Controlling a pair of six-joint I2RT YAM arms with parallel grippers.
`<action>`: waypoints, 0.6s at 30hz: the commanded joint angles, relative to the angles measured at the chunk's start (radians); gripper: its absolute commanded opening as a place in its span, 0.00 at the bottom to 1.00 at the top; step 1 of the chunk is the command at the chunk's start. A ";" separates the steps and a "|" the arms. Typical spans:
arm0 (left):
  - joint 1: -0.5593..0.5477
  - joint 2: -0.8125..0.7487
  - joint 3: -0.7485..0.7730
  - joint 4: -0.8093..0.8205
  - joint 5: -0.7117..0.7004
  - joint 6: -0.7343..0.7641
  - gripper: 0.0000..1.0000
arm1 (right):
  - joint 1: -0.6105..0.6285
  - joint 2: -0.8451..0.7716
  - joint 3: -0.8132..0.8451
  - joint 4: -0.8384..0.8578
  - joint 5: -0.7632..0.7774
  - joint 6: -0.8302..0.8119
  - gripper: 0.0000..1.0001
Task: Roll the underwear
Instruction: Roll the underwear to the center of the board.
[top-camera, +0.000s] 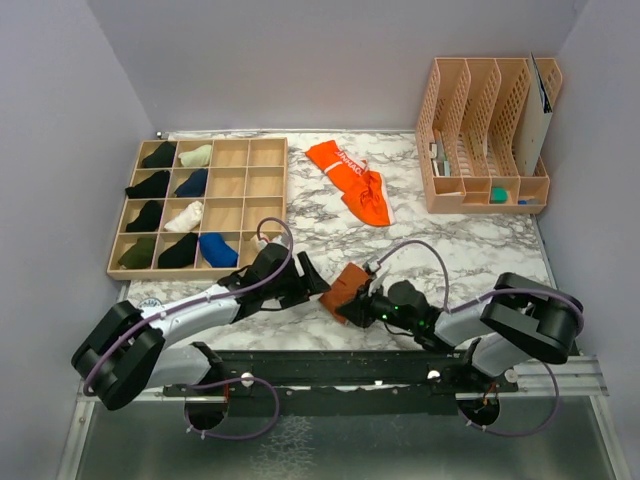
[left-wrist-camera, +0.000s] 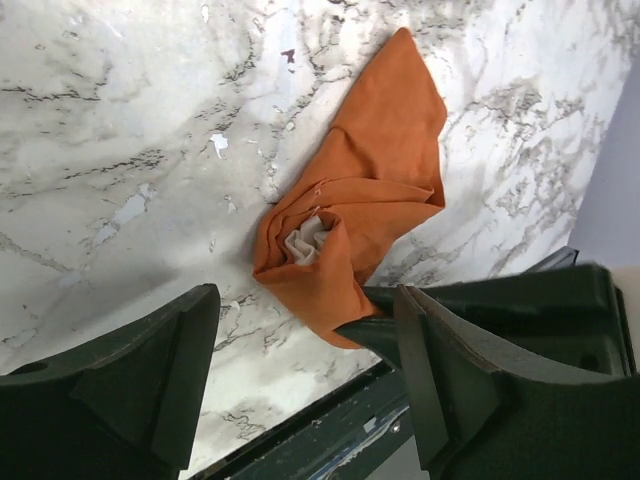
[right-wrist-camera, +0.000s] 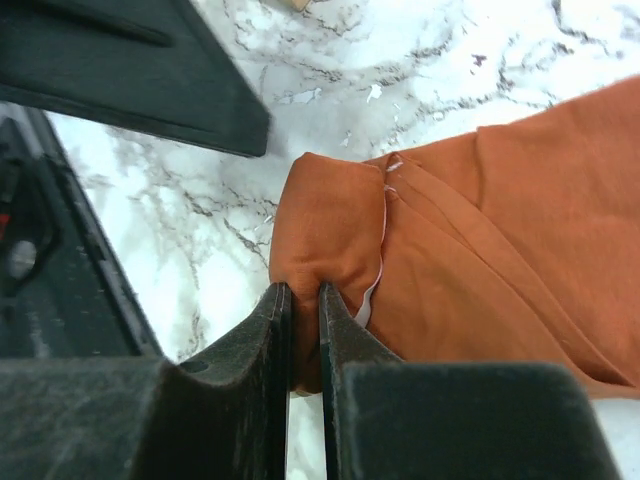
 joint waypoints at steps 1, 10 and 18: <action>0.002 -0.058 -0.047 0.076 -0.005 0.028 0.77 | -0.100 0.066 -0.114 0.235 -0.190 0.281 0.05; -0.025 0.025 -0.058 0.223 0.113 0.064 0.77 | -0.254 0.285 -0.220 0.569 -0.215 0.576 0.09; -0.076 0.156 -0.012 0.226 0.090 0.047 0.77 | -0.268 0.423 -0.222 0.675 -0.265 0.623 0.11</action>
